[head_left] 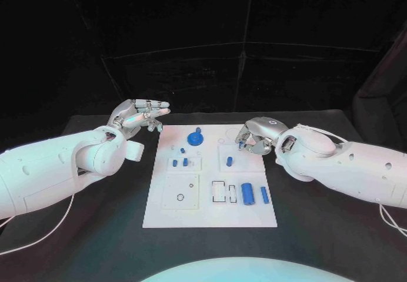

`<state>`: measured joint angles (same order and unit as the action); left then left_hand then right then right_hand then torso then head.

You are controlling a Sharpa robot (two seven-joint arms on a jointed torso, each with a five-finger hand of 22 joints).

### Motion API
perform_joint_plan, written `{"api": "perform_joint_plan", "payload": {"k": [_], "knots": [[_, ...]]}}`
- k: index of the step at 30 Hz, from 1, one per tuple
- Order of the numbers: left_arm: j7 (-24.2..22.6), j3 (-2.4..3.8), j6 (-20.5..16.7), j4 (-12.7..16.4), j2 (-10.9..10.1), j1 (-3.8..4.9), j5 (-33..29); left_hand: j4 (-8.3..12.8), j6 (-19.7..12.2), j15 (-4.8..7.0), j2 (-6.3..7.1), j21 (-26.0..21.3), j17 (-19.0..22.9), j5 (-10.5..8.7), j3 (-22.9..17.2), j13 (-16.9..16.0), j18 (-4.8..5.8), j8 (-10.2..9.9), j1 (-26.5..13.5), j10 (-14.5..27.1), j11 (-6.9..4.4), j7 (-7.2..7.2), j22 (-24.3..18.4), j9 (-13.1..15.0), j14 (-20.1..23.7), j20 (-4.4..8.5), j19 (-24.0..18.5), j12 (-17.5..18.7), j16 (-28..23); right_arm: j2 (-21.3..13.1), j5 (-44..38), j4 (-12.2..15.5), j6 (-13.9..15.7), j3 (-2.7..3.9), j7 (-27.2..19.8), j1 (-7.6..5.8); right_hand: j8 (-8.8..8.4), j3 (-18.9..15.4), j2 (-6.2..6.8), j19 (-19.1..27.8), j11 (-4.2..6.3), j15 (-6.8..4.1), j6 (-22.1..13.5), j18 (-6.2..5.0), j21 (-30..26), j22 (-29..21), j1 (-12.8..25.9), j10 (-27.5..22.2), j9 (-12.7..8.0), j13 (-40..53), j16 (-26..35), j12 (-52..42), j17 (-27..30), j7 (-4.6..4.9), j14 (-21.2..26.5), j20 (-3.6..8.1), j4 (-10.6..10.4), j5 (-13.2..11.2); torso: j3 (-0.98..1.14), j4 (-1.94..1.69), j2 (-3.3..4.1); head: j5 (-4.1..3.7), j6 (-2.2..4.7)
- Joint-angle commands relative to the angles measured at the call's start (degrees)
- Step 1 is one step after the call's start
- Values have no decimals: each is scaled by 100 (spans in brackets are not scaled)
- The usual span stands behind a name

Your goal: Assemble the parts on the task board

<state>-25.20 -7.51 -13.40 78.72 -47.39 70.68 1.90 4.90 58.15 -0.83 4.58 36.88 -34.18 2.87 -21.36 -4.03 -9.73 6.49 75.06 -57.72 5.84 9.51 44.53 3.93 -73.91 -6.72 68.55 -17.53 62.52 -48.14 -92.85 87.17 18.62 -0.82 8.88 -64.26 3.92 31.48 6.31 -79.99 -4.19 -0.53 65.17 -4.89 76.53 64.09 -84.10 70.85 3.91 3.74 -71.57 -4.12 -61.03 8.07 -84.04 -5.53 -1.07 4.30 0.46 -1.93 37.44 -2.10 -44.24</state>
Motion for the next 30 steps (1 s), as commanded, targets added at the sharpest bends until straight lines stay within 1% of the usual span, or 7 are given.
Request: {"api": "perform_joint_plan", "payload": {"k": [1,7,12,15,20,27,30], "knots": [[-24,5,12,12,-2,9,-28,32,12,-12,-51,-37,9,0,-8,9,-75,19,22,48,17,5,-9,-3,45,6,-18,-19,-26,-57,194,259,351,7,-68,-15,-9,48,-9,-15,-5,-7,4,-12,29,7,72,27,3,10,-38,13,7,25,-146,3,21,7,-2,-6,3,23,-3],[-25,5,-4,20,22,9,-28,35,11,-13,-51,-39,13,0,-8,10,-74,18,24,53,18,6,-11,-3,47,6,-18,-19,-27,24,230,675,310,10,-95,-17,-13,89,5,-14,-9,-6,-5,-12,29,8,97,14,1,8,-42,20,11,30,-144,4,53,16,1,-12,19,24,2],[-42,5,-27,41,51,9,-28,43,8,-13,-51,-41,13,0,-9,10,-74,18,32,59,18,6,-13,-4,46,5,-16,-22,-26,245,120,886,278,9,-135,-14,-16,126,6,-10,-14,-5,-15,-13,26,1,117,0,-1,6,-42,25,19,35,-141,4,74,22,-2,-29,24,88,-43],[-56,4,-45,57,60,9,-29,45,7,-13,-51,-42,8,0,-10,9,-74,17,34,59,18,7,-13,-4,45,5,-16,-23,-23,377,42,977,232,8,-146,-12,-17,146,6,-9,-17,-4,-21,-14,25,-1,128,-7,-1,5,-43,27,23,39,-139,3,88,28,2,-28,21,171,-82],[-67,4,-57,82,67,9,-29,45,7,-13,-51,-42,8,0,-10,9,-74,17,34,59,18,7,-13,-4,45,5,-16,-23,-23,582,-97,965,110,5,-152,3,-19,154,10,-4,-18,-2,-25,-16,20,-12,134,-12,-2,5,-38,28,32,40,-137,2,95,29,-3,-16,28,276,-129],[-103,4,-4,113,97,10,-29,82,6,-9,-96,-51,20,14,-55,6,-76,21,89,59,17,10,-22,-5,43,8,-3,-55,-20,941,-237,754,-185,1,-166,231,-22,167,21,-1,-23,2,-37,-16,18,-15,152,-25,-4,4,-33,32,44,45,-134,0,108,26,-1,-35,25,416,-208],[-147,3,79,119,108,10,-29,41,-11,-26,-44,-66,48,17,15,8,-70,17,-20,84,29,18,-33,-7,53,-3,-2,-71,-27,1038,-276,690,-241,0,-176,331,-22,170,23,-2,-24,2,-39,-16,19,-13,156,-27,-4,4,-36,32,41,46,-134,0,111,26,6,-20,22,466,-230]]}}
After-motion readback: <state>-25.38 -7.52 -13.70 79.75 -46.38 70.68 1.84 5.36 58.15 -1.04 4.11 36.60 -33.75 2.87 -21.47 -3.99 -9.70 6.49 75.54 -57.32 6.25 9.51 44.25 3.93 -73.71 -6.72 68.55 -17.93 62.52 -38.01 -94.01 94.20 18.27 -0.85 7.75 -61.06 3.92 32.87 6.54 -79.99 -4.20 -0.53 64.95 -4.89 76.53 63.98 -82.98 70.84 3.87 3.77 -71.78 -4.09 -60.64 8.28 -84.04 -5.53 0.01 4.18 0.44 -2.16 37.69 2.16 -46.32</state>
